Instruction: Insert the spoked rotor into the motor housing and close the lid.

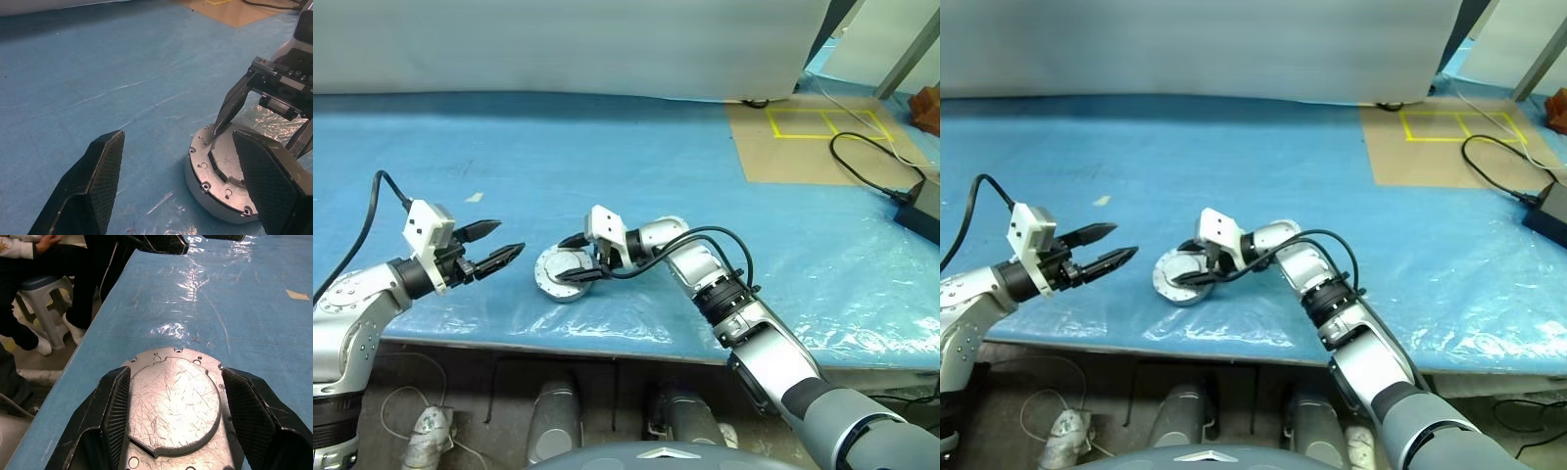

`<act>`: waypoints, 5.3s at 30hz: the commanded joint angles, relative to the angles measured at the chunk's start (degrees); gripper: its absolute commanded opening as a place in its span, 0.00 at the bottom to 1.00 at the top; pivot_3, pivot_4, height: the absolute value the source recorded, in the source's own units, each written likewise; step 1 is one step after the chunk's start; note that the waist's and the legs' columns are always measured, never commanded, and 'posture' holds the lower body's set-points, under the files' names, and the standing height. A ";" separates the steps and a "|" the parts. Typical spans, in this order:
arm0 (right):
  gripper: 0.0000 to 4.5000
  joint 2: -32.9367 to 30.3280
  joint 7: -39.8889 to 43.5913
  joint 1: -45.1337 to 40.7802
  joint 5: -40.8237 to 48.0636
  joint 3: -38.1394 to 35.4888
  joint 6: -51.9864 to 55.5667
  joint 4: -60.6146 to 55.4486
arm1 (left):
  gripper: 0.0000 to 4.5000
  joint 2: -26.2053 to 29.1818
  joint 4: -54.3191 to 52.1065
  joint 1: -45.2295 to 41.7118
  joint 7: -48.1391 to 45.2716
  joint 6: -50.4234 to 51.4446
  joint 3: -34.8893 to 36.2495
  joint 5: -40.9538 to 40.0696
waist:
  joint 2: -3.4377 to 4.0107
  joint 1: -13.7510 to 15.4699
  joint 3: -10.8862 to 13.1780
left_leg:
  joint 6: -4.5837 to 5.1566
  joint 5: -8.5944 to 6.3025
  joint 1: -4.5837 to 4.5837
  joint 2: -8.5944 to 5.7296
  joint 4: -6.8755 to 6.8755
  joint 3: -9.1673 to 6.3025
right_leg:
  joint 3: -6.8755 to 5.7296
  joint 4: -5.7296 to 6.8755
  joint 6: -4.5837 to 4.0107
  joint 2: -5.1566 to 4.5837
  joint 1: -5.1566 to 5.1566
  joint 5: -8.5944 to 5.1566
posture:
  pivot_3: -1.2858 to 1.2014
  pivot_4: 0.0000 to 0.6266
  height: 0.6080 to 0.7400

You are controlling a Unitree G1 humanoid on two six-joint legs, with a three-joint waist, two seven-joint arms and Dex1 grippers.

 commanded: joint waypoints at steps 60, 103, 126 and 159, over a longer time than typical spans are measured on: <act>0.70 1.06 0.69 -0.41 -3.94 0.81 -1.35 11.93 | 0.08 0.72 0.56 3.72 -5.31 -7.15 -13.45 9.74 | 0.04 0.01 -0.02 | 0.08 -0.06 1.41 -0.06 -0.79 0.46 | 0.43 -0.26 -0.04 0.00 0.84 -0.07 | 0.52 0.24 1.00; 0.95 -11.88 1.26 -1.89 17.62 -18.20 39.94 -10.19 | 0.08 -4.07 4.06 0.40 -3.58 -9.43 -16.94 14.13 | 0.15 1.46 -0.09 | 0.07 0.20 1.06 -0.30 -1.50 0.70 | 0.63 -1.04 0.21 -0.04 0.53 -0.02 | 0.52 0.24 1.00; 0.95 -7.30 -11.82 7.28 25.40 -15.21 66.34 -11.87 | 0.08 -4.46 3.39 0.28 -2.43 -9.21 -16.63 13.84 | 0.16 1.69 -0.10 | -0.17 0.10 1.29 -0.27 -1.53 0.71 | 0.62 -1.04 0.20 -0.03 0.70 -0.03 | 0.52 0.24 1.00; 0.47 3.21 -12.99 -1.90 26.84 -20.35 56.20 3.55 | 0.08 -4.35 4.70 -1.58 -1.79 -9.28 -16.34 14.15 | 0.15 1.41 -0.12 | -0.24 0.14 1.24 -0.26 -1.59 0.79 | 0.65 -1.01 0.20 -0.03 0.59 -0.02 | 0.52 0.24 1.00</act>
